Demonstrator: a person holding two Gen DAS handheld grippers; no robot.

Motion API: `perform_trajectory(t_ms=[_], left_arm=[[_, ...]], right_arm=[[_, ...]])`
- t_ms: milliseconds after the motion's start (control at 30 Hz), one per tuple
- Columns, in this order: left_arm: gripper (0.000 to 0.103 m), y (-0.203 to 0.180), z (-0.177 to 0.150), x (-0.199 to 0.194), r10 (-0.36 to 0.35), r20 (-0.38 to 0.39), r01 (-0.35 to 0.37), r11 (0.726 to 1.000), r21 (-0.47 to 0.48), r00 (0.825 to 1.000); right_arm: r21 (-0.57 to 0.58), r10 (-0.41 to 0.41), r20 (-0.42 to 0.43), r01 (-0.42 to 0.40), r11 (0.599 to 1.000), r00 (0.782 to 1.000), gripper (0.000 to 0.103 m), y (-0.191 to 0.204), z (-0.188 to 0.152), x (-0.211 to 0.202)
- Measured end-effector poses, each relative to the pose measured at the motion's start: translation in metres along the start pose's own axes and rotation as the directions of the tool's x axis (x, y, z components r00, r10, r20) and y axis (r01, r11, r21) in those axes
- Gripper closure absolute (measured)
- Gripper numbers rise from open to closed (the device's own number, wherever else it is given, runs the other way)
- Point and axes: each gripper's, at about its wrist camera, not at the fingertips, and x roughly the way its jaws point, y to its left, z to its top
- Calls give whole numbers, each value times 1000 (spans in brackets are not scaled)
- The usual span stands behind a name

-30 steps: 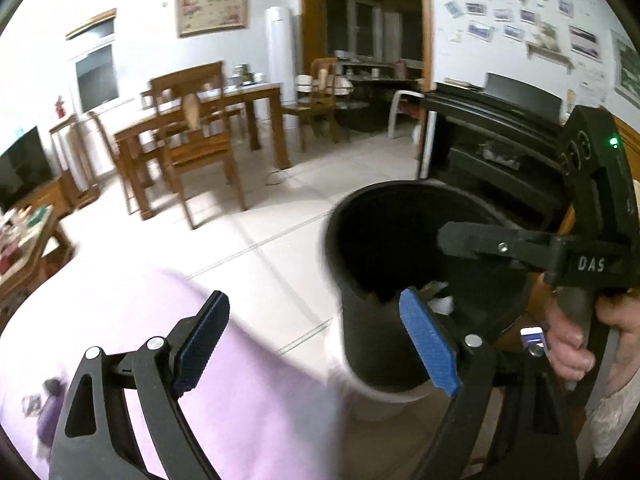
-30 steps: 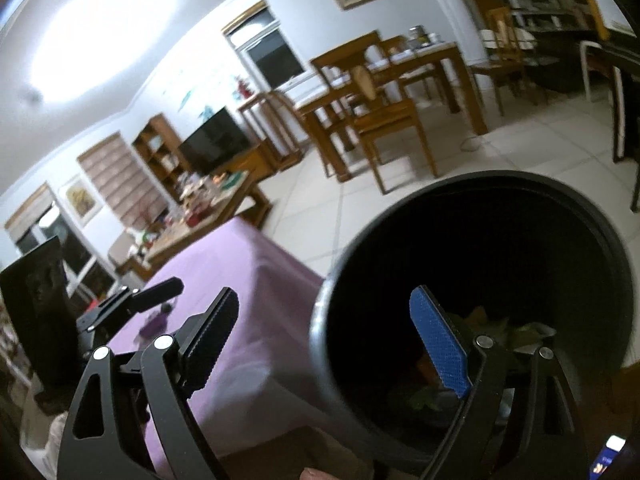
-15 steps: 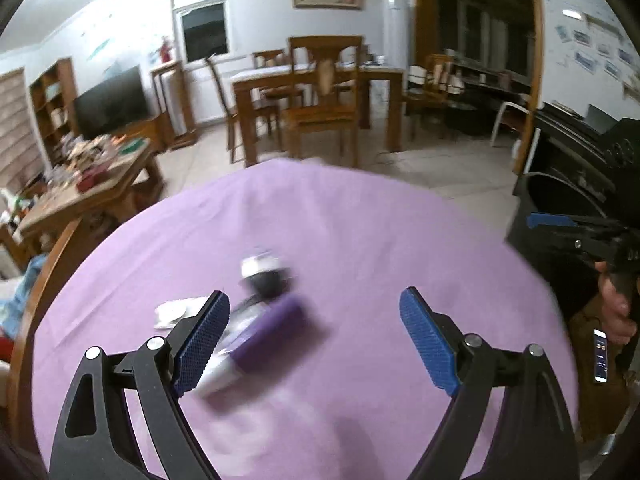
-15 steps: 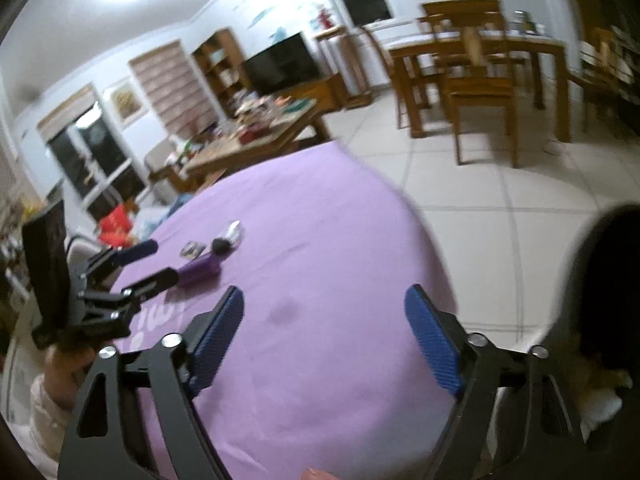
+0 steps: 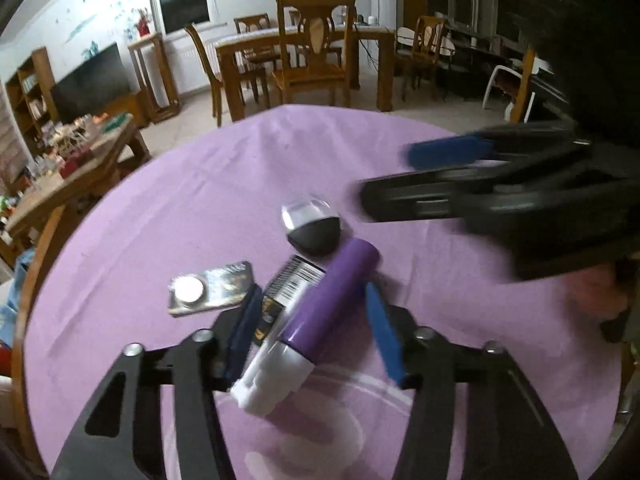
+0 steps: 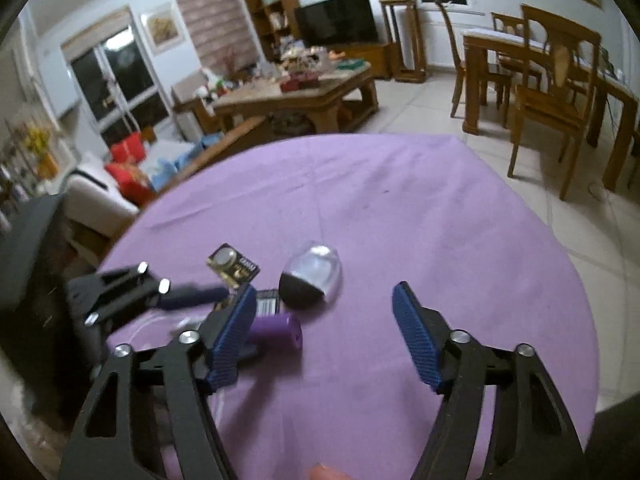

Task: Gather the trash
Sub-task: 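Grasp the purple-and-white tube with the left tool while the right tool reaches for the battery card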

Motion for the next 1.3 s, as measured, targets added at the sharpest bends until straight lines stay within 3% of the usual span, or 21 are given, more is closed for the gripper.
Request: perform_trajectory(t_ms=[167, 233, 300, 433, 533, 667, 700, 767, 900, 967, 1067, 1100, 1167, 1200, 1300], left_arm=[[67, -2, -11, -4, -19, -10, 19, 1000, -10, 1000], [68, 2, -13, -6, -38, -8, 38, 999, -27, 999], [69, 1, -16, -9, -52, -8, 51, 998, -29, 999], [70, 4, -23, -13, -68, -8, 68, 997, -46, 998], [71, 8, -24, -15, -75, -13, 74, 994, -82, 997], [71, 16, -37, -28, -93, -25, 89, 989, -114, 995], [71, 18, -40, -33, -84, -38, 79, 989, -126, 996], [71, 19, -48, -40, -34, -64, 26, 993, -114, 997], [73, 36, -66, -53, 27, -99, -42, 987, -157, 995], [73, 50, -71, -56, 93, -111, -114, 975, -192, 989], [73, 69, -76, -60, 123, -111, -149, 953, -263, 986], [73, 72, -77, -61, 137, -111, -162, 949, -270, 984], [73, 72, -77, -62, 145, -104, -168, 947, -274, 984], [73, 72, -77, -62, 145, -102, -168, 946, -277, 984], [73, 77, -74, -61, 122, -88, -143, 943, -300, 989]], right_arm=[[-33, -47, -75, 45, 998, 996, 37, 16, 16, 50], [-52, -79, -105, 74, 996, 991, 43, 20, 17, 67], [-85, -114, -97, 106, 991, 989, 54, 24, 19, 72], [-69, -99, -95, 93, 993, 991, 54, 21, 19, 75], [-55, -135, -84, 130, 990, 987, 54, 13, 18, 74], [-42, -88, -61, 85, 995, 994, 51, 7, 13, 60], [-57, -73, -48, 71, 996, 996, 39, 9, 11, 54], [-119, -29, -26, 26, 993, 999, 29, 20, 5, 44], [-284, -31, -47, 16, 959, 998, 29, 44, -6, 43], [-392, -45, -74, 12, 920, 996, 29, 61, -11, 51], [-519, -35, -128, -37, 854, 991, 29, 78, -15, 59], [-522, -25, -132, -48, 851, 991, 28, 80, -12, 60], [-461, 9, -188, -96, 882, 982, 30, 73, -4, 67], [-414, 33, -211, -121, 902, 977, 38, 68, -1, 68], [-390, 12, -178, -82, 917, 984, 41, 62, -8, 58]])
